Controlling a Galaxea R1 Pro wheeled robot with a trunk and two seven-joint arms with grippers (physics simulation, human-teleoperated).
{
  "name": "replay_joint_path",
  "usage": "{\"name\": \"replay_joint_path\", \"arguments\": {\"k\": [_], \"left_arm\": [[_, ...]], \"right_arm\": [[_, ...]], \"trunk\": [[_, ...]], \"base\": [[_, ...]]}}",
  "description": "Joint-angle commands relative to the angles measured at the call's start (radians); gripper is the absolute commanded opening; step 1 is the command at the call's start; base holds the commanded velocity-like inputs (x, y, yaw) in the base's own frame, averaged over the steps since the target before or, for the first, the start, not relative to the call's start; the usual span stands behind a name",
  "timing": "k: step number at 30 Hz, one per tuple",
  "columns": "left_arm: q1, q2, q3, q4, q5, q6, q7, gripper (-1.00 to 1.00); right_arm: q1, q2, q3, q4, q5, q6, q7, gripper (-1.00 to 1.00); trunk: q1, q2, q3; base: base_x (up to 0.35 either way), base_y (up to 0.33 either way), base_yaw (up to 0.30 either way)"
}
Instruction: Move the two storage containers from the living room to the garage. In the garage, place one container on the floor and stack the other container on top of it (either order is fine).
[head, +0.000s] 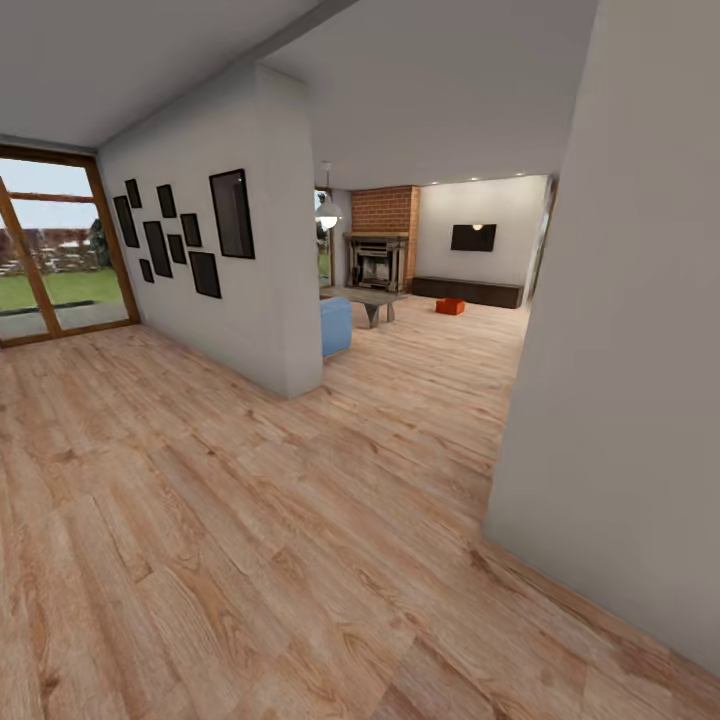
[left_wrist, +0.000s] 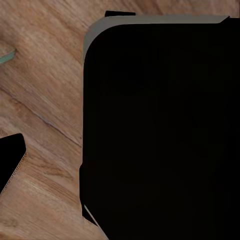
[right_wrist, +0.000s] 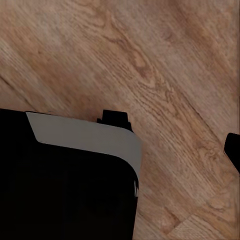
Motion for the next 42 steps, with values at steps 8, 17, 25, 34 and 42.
{"name": "replay_joint_path", "arguments": {"k": [8,17,25,34,42], "left_arm": [[0.000,0.001,0.001,0.000,0.004,-0.001,0.001,1.00],[0.000,0.000,0.001,0.000,0.004,-0.001,0.001,1.00],[0.000,-0.001,0.001,0.000,0.004,-0.001,0.001,1.00],[0.000,-0.001,0.001,0.000,0.004,-0.001,0.001,1.00],[0.000,-0.001,0.001,0.000,0.004,-0.001,0.001,1.00]], "right_arm": [[-0.001,-0.001,0.008,0.002,-0.008,-0.010,-0.002,1.00],[-0.001,0.000,0.013,0.002,-0.004,-0.012,-0.002,1.00],[-0.001,-0.001,0.009,0.002,-0.006,-0.012,-0.002,1.00],[-0.001,0.000,0.012,0.002,-0.005,-0.012,-0.002,1.00],[-0.001,0.000,0.012,0.002,-0.004,-0.012,-0.002,1.00]], "trunk": [[0.001,0.000,-0.001],[0.001,0.000,-0.001],[0.001,0.000,-0.001],[0.001,0.000,-0.001],[0.001,0.000,-0.001]], "base": [[0.319,0.000,0.000],[0.319,0.000,0.000],[0.314,0.000,0.000],[0.302,0.000,0.000],[0.297,0.000,0.000]]}}
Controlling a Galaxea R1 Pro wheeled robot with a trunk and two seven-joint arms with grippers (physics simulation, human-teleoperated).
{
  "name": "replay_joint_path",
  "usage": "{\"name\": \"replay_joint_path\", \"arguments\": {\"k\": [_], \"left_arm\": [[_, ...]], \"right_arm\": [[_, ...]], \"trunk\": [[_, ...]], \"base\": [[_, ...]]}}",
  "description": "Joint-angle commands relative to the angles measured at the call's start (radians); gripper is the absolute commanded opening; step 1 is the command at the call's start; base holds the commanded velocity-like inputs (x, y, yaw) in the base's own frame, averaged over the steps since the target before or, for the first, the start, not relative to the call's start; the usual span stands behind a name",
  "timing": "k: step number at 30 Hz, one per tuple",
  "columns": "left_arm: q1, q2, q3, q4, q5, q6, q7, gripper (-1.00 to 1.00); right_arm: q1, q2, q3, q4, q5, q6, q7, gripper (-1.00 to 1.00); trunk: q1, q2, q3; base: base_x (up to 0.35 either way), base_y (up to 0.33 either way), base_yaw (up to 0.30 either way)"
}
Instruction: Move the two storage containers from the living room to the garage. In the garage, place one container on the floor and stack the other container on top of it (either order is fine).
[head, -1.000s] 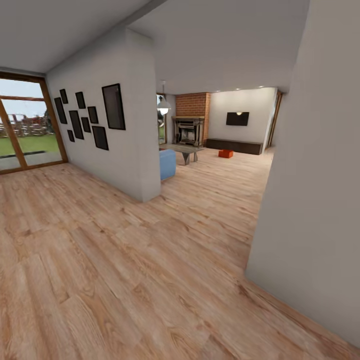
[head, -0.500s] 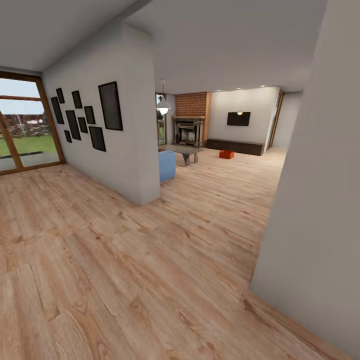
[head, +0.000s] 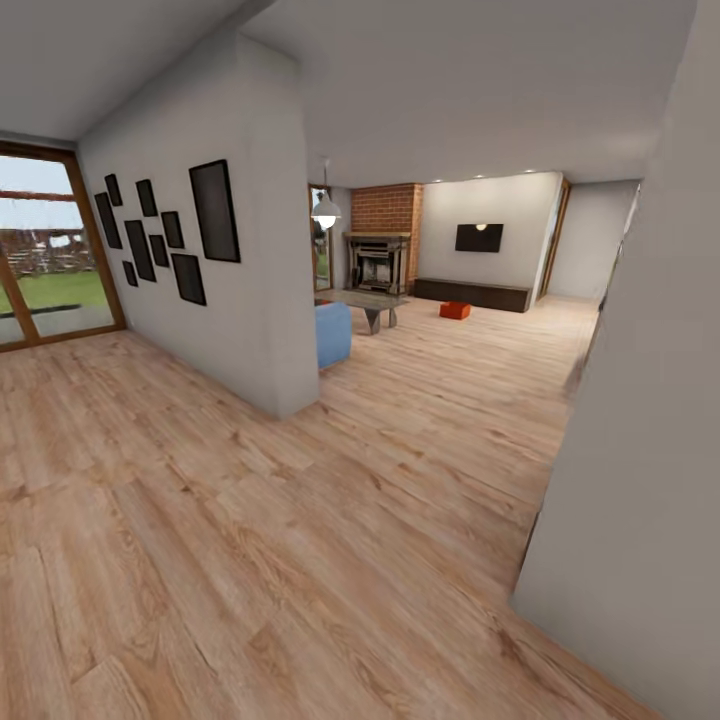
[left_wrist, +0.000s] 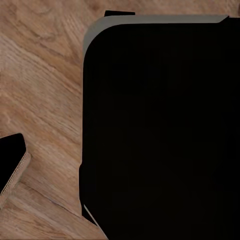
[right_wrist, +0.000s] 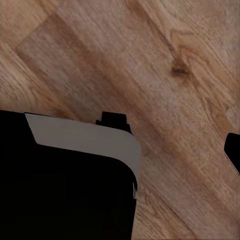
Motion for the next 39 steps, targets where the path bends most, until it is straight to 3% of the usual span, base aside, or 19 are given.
{"name": "replay_joint_path", "arguments": {"k": [1,39], "left_arm": [[0.000,0.000,0.001,0.000,0.004,-0.002,0.001,1.00],[0.000,0.000,0.001,0.000,0.004,-0.001,0.001,1.00]], "right_arm": [[-0.001,0.000,0.008,0.002,-0.008,-0.005,-0.001,1.00],[-0.001,0.000,0.008,0.002,-0.008,-0.005,-0.001,1.00]], "trunk": [[0.000,0.000,-0.001],[0.000,0.000,-0.001]], "base": [[0.297,0.000,0.000],[0.293,0.000,0.000]]}}
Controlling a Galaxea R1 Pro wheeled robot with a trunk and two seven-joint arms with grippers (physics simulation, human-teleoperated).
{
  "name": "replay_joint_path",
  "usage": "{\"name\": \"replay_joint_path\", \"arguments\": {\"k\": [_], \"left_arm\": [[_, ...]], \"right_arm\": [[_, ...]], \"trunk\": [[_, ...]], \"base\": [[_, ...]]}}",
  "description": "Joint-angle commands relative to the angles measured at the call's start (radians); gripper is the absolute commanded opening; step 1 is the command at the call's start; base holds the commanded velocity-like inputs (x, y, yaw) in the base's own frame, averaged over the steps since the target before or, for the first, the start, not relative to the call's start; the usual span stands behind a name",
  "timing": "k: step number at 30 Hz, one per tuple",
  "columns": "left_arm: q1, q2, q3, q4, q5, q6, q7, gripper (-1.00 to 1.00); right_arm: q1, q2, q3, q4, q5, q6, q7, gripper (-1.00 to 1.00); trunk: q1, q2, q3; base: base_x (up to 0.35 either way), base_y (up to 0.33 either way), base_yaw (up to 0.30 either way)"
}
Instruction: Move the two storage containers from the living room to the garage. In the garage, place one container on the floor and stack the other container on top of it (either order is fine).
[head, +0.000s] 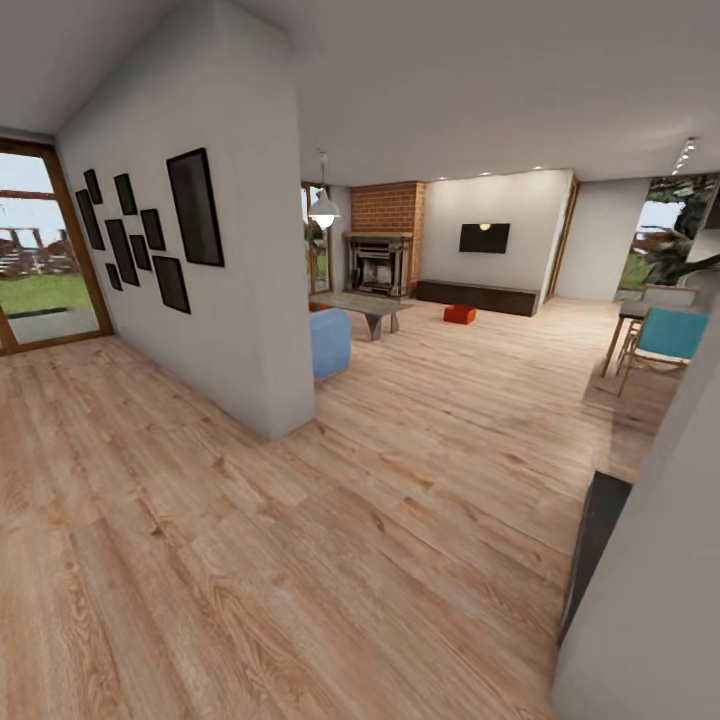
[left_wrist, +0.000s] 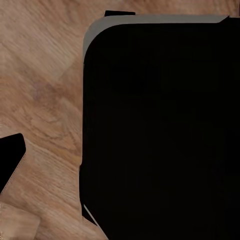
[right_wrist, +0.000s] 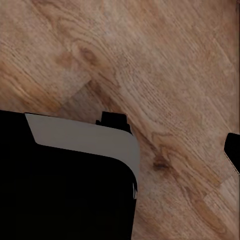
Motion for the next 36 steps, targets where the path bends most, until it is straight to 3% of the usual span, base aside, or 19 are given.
{"name": "replay_joint_path", "arguments": {"k": [1,36], "left_arm": [[0.000,0.000,0.001,0.000,0.004,-0.002,0.001,1.00],[0.000,0.000,0.001,0.000,0.004,-0.002,0.001,1.00]], "right_arm": [[-0.001,0.000,0.008,0.002,-0.008,-0.005,-0.001,1.00],[-0.001,0.001,0.008,0.002,-0.008,-0.005,-0.001,1.00]], "trunk": [[0.000,0.000,-0.001],[0.000,0.000,-0.001]], "base": [[0.281,0.000,0.000],[0.269,0.000,0.000]]}}
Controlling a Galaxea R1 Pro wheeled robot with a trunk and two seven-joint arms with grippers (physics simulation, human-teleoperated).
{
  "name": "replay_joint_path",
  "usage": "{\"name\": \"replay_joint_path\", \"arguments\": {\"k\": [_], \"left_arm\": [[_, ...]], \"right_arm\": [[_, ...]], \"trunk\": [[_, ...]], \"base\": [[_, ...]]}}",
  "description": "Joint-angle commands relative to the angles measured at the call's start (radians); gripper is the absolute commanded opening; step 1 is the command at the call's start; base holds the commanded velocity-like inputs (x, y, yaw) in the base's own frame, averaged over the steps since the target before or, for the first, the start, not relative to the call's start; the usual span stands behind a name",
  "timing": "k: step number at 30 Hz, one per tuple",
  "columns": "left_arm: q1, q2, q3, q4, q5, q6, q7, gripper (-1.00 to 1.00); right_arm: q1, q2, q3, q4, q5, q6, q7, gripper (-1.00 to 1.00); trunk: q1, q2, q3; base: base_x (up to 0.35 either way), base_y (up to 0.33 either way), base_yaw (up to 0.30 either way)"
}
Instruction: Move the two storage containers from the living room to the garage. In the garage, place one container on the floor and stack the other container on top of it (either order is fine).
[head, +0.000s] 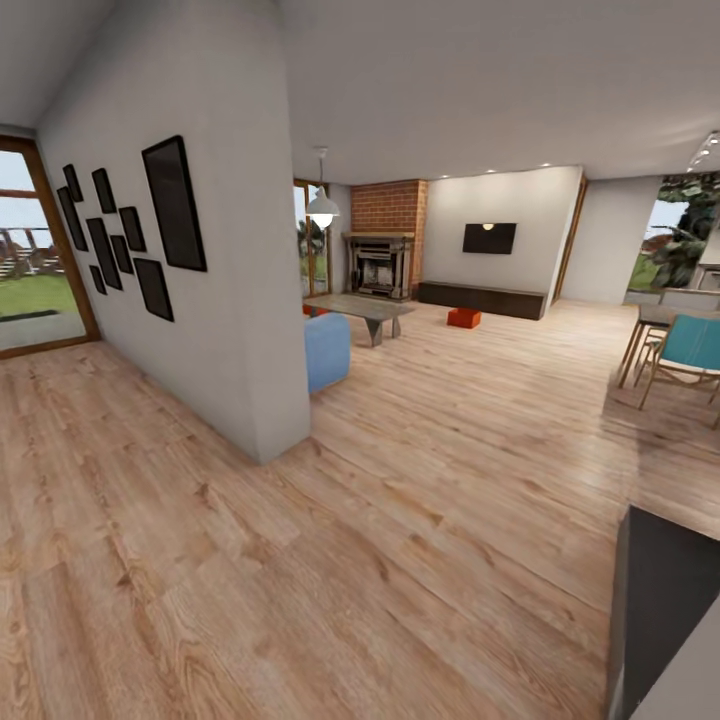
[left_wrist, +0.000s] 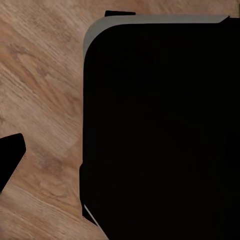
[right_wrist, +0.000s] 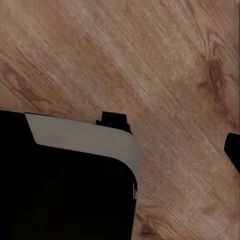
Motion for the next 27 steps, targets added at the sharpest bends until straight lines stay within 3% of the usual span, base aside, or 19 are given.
{"name": "replay_joint_path", "arguments": {"k": [1,27], "left_arm": [[0.000,0.000,0.001,0.000,0.004,-0.002,0.001,1.00],[0.000,0.001,0.001,0.000,0.004,-0.001,0.001,1.00]], "right_arm": [[-0.001,0.000,0.008,0.002,-0.008,-0.005,-0.001,1.00],[-0.001,0.000,0.008,0.002,-0.008,-0.005,-0.001,1.00]], "trunk": [[0.000,0.000,-0.001],[0.000,0.000,-0.001]], "base": [[0.263,0.000,0.000],[0.254,0.000,0.000]]}}
